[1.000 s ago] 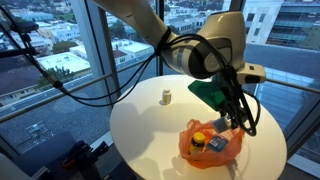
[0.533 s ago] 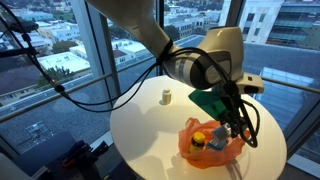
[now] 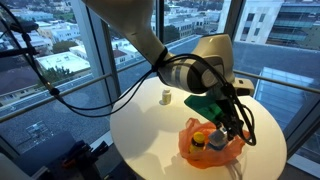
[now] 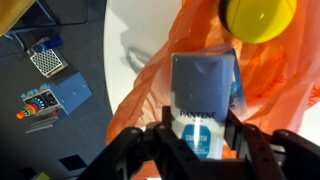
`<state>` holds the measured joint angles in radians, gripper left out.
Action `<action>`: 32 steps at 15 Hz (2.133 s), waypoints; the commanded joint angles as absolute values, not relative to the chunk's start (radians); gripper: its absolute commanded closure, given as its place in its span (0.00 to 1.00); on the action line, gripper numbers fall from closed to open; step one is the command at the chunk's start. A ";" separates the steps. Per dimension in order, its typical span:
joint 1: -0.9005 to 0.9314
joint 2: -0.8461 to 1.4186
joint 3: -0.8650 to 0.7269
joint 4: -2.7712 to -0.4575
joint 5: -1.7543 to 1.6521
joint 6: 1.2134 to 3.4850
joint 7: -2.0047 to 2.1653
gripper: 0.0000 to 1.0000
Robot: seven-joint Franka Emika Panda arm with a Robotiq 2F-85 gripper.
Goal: Pick up the white rectangular container and put it in the orange plastic
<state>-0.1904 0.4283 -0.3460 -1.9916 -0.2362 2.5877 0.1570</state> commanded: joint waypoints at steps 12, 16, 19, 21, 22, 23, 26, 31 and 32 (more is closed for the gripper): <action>-0.149 0.341 -0.363 -2.092 -0.306 2.592 0.153 0.00; -0.162 0.262 -0.326 -2.097 -0.277 2.479 0.094 0.00; -0.165 0.203 -0.299 -2.091 -0.276 2.374 0.063 0.00; -0.166 0.166 -0.278 -2.090 -0.272 2.304 0.038 0.00; -0.165 0.146 -0.267 -2.092 -0.268 2.270 0.022 0.00; -0.165 0.128 -0.256 -2.096 -0.264 2.241 0.004 0.00; -0.160 0.077 -0.227 -2.111 -0.263 2.171 -0.035 0.00; -0.148 -0.038 -0.179 -2.176 -0.262 2.082 -0.099 0.00; -0.144 -0.065 -0.171 -2.192 -0.264 2.061 -0.110 0.00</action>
